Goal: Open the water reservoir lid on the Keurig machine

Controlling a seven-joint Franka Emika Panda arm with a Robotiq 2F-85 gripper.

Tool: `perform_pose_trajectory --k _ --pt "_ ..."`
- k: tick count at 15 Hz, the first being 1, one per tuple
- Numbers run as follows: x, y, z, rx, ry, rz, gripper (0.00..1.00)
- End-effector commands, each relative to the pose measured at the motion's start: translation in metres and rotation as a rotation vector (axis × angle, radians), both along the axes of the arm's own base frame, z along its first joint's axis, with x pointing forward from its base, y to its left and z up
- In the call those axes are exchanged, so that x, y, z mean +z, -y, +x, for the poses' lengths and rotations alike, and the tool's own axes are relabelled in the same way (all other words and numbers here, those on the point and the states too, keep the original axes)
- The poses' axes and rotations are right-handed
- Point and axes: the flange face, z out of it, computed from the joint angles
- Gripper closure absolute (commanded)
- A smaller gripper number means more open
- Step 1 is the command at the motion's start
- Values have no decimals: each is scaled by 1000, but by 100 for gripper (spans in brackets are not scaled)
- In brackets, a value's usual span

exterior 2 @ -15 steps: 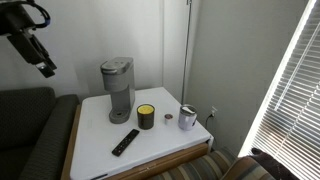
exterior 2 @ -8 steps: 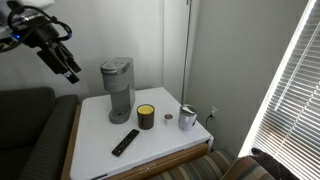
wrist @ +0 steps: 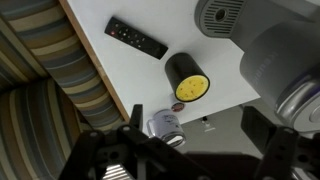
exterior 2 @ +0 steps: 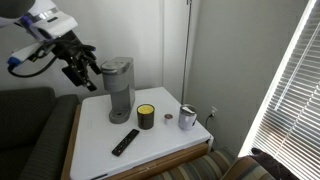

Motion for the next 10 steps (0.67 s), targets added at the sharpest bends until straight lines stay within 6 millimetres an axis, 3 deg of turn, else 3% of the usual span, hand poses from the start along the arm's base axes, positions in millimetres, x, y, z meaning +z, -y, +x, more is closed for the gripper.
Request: perform_pose_trajectory --k 1,2,3,9,10 --pt "-23 -2 26 1 15 113 0" --pt "-23 -4 27 5 8 122 0" --pt "-15 -3 15 -10 7 88 0" --pt "-40 -9 19 -6 -6 161 0" --pt "-43 -10 19 -9 -9 164 8"
